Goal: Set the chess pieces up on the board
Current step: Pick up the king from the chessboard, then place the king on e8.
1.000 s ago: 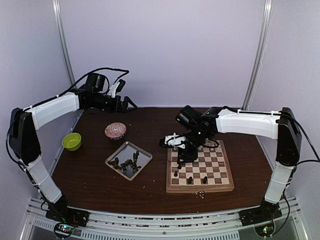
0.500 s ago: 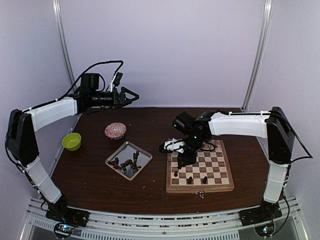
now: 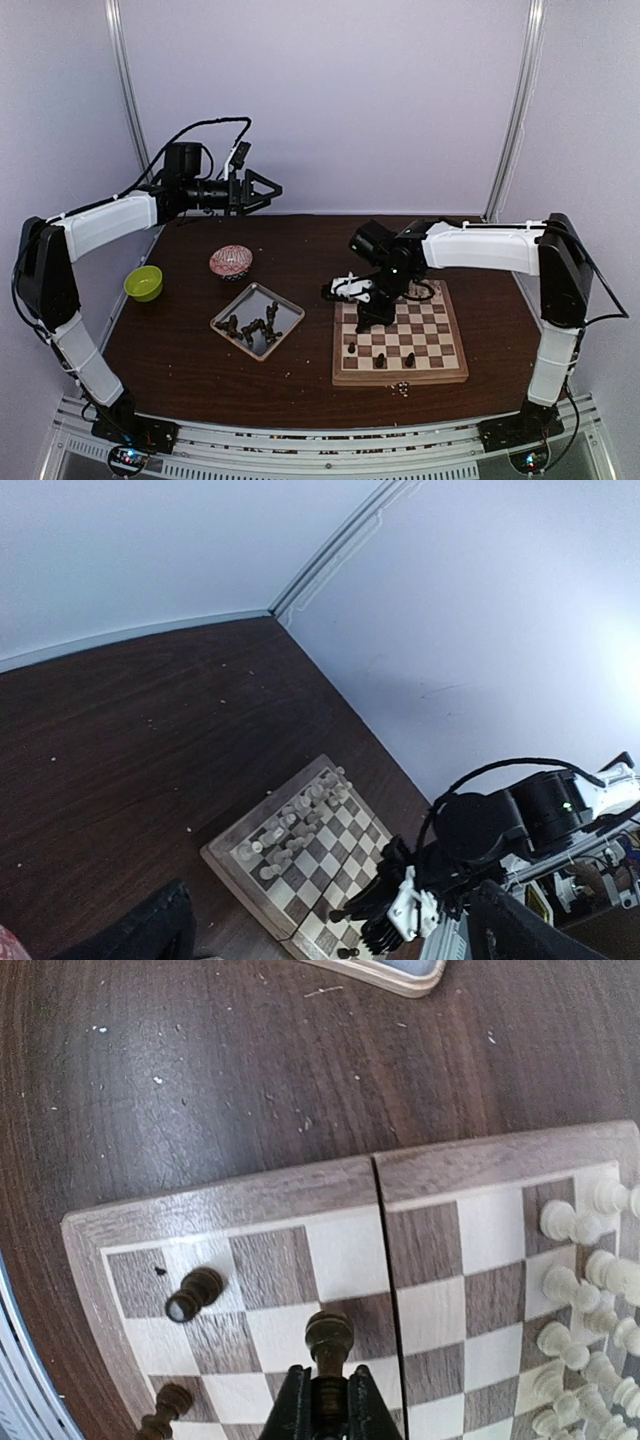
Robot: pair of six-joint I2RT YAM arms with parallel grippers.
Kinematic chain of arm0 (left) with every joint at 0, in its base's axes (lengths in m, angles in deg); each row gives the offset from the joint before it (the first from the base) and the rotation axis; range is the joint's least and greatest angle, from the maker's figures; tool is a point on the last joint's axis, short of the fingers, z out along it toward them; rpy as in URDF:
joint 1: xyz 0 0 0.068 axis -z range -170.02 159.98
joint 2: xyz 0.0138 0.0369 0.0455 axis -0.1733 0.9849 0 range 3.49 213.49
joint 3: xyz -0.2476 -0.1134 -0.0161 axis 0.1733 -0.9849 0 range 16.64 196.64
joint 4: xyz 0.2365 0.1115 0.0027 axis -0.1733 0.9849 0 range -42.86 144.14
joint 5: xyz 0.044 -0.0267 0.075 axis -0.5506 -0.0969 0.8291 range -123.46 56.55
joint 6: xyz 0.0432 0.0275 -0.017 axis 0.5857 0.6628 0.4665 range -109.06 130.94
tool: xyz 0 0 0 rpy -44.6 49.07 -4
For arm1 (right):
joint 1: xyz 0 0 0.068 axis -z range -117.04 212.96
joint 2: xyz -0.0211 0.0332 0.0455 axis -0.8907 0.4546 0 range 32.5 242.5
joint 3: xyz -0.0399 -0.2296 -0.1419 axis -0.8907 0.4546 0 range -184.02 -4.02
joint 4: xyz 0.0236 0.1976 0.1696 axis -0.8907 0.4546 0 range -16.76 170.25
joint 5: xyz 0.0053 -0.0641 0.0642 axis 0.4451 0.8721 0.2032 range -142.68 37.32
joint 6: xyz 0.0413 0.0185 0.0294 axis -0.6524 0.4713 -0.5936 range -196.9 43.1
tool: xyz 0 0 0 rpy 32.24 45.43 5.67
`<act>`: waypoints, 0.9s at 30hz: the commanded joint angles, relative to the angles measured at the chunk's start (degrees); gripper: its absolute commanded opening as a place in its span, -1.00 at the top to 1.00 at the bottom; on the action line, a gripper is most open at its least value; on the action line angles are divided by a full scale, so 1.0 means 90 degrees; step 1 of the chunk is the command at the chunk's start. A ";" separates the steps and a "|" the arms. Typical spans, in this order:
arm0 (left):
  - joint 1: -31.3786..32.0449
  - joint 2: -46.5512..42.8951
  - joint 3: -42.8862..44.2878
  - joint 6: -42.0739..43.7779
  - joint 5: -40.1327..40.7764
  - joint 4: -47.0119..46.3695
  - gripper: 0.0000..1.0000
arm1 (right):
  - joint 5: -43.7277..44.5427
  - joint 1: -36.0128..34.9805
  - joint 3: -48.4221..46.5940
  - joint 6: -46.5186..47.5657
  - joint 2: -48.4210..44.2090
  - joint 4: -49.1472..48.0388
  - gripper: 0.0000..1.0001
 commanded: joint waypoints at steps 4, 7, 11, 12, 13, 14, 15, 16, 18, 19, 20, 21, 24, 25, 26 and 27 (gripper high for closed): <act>0.0043 -0.0359 0.0834 0.1829 0.1712 0.2034 -0.96 | 0.0256 0.0664 0.0685 -0.0024 -0.1296 0.0281 1.00; 0.0049 -0.0463 0.0939 0.2147 0.2078 0.2335 -0.96 | 0.0277 0.0879 0.0958 -0.0038 -0.1805 0.0373 1.00; 0.0053 -0.0493 0.0991 0.2222 0.2108 0.2427 -0.96 | 0.0229 0.1053 0.1039 -0.0082 -0.2253 0.0663 1.00; 0.0052 -0.0500 0.0993 0.2220 0.2095 0.2429 -0.96 | 0.0233 0.1054 0.1057 -0.0076 -0.2351 0.0709 1.00; 0.0051 -0.0501 0.0987 0.2222 0.2049 0.2429 -0.96 | 0.0223 0.1060 0.1091 -0.0053 -0.2431 0.0737 1.00; 0.0052 -0.0492 0.0997 0.2212 0.2003 0.2429 -0.96 | 0.0190 0.1058 0.1131 -0.0025 -0.2490 0.0756 1.00; 0.0050 -0.0481 0.1002 0.2190 0.1972 0.2428 -0.96 | 0.0142 0.1055 0.1177 0.0013 -0.2532 0.0772 1.00; 0.0052 -0.0481 0.1012 0.2184 0.1941 0.2429 -0.96 | 0.0082 0.1044 0.1235 0.0041 -0.2530 0.0778 1.00; 0.0049 -0.0481 0.1022 0.2183 0.1931 0.2429 -0.96 | -0.0006 0.0962 0.1352 0.0097 -0.2465 0.0787 1.00; 0.0048 -0.0481 0.1015 0.2190 0.1936 0.2429 -0.96 | -0.0022 0.0889 0.1406 0.0138 -0.2417 0.0789 1.00; 0.0050 -0.0484 0.1013 0.2192 0.1939 0.2429 -0.96 | -0.0025 0.0796 0.1478 0.0182 -0.2369 0.0782 1.00; 0.0048 -0.0485 0.1004 0.2193 0.1937 0.2429 -0.96 | -0.0022 0.0693 0.1546 0.0208 -0.2326 0.0757 1.00; 0.0047 -0.0470 0.0998 0.2193 0.1941 0.2429 -0.96 | -0.0266 0.0462 0.1656 0.0242 -0.2206 0.0681 1.00; 0.0047 -0.0470 0.1003 0.2193 0.1936 0.2429 -0.96 | -0.0338 0.0411 0.1666 0.0207 -0.2158 0.0630 1.00; 0.0046 -0.0464 0.1003 0.2193 0.1928 0.2429 -0.96 | -0.0370 0.0357 0.1681 0.0192 -0.2119 0.0607 1.00; 0.0048 -0.0462 0.1001 0.2192 0.1918 0.2429 -0.96 | -0.0376 0.0306 0.1698 0.0201 -0.2064 0.0590 0.99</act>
